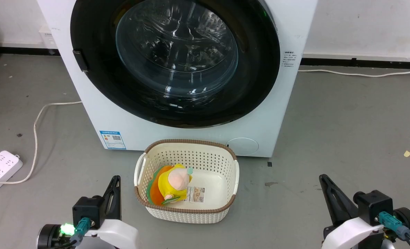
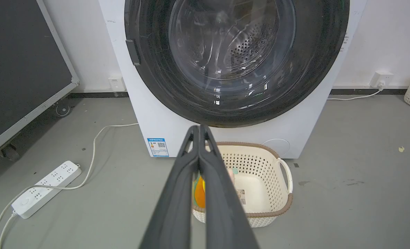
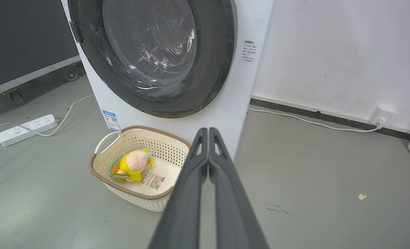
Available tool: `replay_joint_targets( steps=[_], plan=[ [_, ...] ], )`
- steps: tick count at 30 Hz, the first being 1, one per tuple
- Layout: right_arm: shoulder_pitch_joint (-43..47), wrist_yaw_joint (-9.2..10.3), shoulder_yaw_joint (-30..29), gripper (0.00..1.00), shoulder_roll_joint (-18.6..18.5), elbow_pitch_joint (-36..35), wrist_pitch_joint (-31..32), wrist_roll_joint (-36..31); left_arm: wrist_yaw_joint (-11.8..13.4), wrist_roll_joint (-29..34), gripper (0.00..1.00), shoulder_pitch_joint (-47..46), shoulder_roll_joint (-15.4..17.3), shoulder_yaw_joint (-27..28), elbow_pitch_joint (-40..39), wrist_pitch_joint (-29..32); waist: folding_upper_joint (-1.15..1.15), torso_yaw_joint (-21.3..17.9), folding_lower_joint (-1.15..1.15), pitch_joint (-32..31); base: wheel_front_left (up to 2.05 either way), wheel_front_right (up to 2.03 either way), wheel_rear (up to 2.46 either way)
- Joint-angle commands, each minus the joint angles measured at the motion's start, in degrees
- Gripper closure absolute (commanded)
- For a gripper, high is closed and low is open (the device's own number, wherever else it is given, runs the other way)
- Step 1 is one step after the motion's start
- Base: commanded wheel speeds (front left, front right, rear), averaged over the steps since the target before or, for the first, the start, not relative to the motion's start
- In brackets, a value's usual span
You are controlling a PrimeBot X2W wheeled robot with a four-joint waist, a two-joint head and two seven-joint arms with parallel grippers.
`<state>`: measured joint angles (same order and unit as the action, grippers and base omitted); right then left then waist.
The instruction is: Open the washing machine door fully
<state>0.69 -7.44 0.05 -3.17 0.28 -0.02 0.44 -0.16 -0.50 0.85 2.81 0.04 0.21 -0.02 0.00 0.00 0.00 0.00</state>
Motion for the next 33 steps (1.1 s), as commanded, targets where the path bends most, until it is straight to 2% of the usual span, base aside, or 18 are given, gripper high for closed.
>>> replay_joint_targets(
  steps=[1, 9, 10, 33],
  plan=[
    [-0.7, -0.05, 0.0, 1.00, 0.3, -0.3, 0.0, -0.4, 0.2, 0.5, 1.00, -0.9, 0.1, 0.0, -0.2, 0.0, 0.00, 0.0, 0.00, 0.0, 0.00, 0.00, 0.00],
    [-0.7, -0.05, 0.0, 1.00, 0.3, -0.3, 0.0, -0.4, 0.2, 0.5, 1.00, -0.9, 0.1, 0.0, -0.2, 0.0, 0.00, 0.0, 0.00, 0.0, 0.00, 0.00, 0.00],
    [0.0, 0.00, 0.0, 0.00, 0.0, 0.0, 0.0, 0.0, 0.0, 0.0, 0.00, 0.0, 0.0, 0.0, 0.0, 0.0, 0.00, 0.0, 0.00, 0.0, 0.00, 0.00, 0.00],
    [-1.5, -0.01, 0.1, 0.00, -0.3, -0.8, -2.4, 1.7, 0.8, -0.5, 0.00, -1.0, 0.0, -1.4, -0.1, -2.4, 0.00, 0.3, 0.00, 2.1, 0.00, 0.00, 0.00]
  ],
)
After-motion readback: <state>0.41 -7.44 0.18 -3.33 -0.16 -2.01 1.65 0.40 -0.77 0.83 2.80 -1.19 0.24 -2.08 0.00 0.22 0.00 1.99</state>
